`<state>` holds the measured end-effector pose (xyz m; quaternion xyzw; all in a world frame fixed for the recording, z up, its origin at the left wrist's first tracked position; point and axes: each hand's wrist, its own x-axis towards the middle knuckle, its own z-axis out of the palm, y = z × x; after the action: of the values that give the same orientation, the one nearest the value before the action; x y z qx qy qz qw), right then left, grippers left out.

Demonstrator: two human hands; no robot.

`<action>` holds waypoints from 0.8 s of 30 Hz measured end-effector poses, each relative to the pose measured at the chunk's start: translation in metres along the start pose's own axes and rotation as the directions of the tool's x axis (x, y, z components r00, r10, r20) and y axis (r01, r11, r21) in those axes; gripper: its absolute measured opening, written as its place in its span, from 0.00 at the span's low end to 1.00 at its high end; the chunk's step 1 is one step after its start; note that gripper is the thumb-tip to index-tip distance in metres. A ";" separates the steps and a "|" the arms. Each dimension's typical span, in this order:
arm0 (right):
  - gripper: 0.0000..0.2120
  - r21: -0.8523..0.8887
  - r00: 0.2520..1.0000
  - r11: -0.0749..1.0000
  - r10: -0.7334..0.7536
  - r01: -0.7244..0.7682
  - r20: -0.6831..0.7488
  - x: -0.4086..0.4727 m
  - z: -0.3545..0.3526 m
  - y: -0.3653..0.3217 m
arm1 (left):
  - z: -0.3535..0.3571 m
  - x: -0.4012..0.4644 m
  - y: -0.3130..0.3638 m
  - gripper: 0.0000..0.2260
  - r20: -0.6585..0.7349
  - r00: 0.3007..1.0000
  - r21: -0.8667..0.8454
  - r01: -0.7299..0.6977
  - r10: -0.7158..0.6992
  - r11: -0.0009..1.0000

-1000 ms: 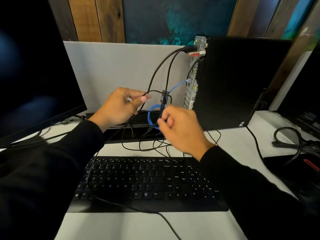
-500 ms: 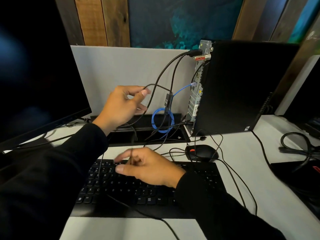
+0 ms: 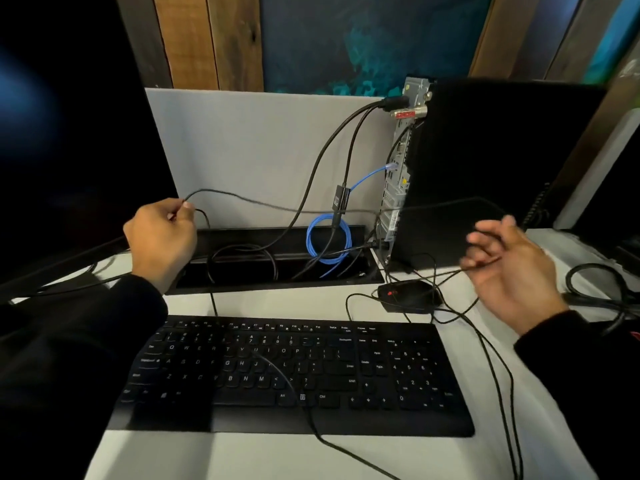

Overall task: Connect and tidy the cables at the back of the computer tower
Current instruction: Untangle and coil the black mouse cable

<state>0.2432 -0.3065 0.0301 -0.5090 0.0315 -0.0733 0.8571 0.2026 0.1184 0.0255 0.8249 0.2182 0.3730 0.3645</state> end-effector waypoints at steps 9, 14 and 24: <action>0.12 -0.228 0.980 0.962 0.116 -0.152 -0.164 -0.001 -0.035 0.037 | 0.017 -0.025 0.027 0.14 0.431 0.898 0.677 -0.252 -0.094 0.691; 0.11 -0.373 0.982 0.917 0.080 -0.141 -0.173 0.000 -0.026 0.036 | 0.051 -0.069 0.092 0.28 0.563 0.810 0.582 -0.530 0.165 0.616; 0.12 -0.222 0.985 0.972 -0.044 0.081 0.166 -0.005 -0.031 0.015 | 0.140 -0.112 0.129 0.29 0.866 0.400 -0.185 -0.304 0.302 0.935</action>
<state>0.2361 -0.3255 0.0018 -0.6089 -0.0451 -0.0552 0.7901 0.2525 -0.0962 0.0088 0.9228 -0.1548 -0.0488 0.3494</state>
